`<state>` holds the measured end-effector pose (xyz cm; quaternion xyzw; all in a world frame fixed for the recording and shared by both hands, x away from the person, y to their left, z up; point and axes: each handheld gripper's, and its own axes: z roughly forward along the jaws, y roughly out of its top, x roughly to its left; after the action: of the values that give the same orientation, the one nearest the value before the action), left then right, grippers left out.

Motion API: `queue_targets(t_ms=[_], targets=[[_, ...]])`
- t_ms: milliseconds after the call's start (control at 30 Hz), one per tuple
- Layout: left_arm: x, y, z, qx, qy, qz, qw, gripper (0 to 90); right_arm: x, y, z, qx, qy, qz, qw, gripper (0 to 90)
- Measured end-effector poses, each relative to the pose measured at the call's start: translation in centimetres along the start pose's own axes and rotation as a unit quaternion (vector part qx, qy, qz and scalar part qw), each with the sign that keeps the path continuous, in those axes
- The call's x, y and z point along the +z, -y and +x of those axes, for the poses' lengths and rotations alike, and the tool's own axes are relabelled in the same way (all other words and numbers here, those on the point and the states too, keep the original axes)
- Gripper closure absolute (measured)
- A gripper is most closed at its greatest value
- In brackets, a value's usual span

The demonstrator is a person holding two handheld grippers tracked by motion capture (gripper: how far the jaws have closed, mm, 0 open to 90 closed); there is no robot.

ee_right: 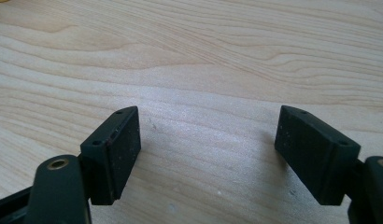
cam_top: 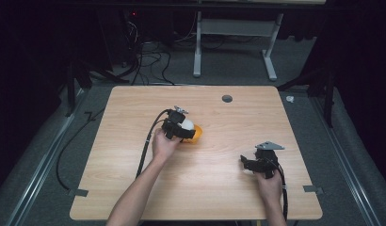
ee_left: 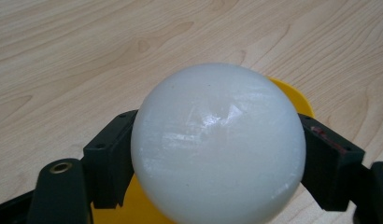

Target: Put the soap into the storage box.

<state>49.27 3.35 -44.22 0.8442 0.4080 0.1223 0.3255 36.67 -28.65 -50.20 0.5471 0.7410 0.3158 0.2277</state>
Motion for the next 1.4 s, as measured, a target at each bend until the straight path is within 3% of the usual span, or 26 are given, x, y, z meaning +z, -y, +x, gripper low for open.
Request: queue_targets(t_ms=[567,700,867,1100,1400], targets=[[0.9,0.3,-0.4,0.000,-0.004,0.013,0.9999,22.8,0.0,0.0,0.0,-0.001,0.000,0.000,1.0000,23.4],[1.0,0.4,-0.4,0.008,-0.010,0.021,0.9997,22.8,0.0,0.0,0.0,0.000,0.000,0.000,1.0000,23.4],[0.8,0.4,-0.7,0.016,-0.019,0.014,0.9996,22.6,0.0,0.0,0.0,-0.001,0.000,0.000,1.0000,23.4],[0.1,0.2,-0.3,0.006,-0.004,0.002,1.0000,21.6,0.0,0.0,0.0,-0.002,0.002,0.000,1.0000,23.3],[-0.6,0.1,-0.4,0.011,-0.003,-0.008,0.9999,20.6,0.0,0.0,0.0,-0.002,0.001,0.000,1.0000,23.3]])
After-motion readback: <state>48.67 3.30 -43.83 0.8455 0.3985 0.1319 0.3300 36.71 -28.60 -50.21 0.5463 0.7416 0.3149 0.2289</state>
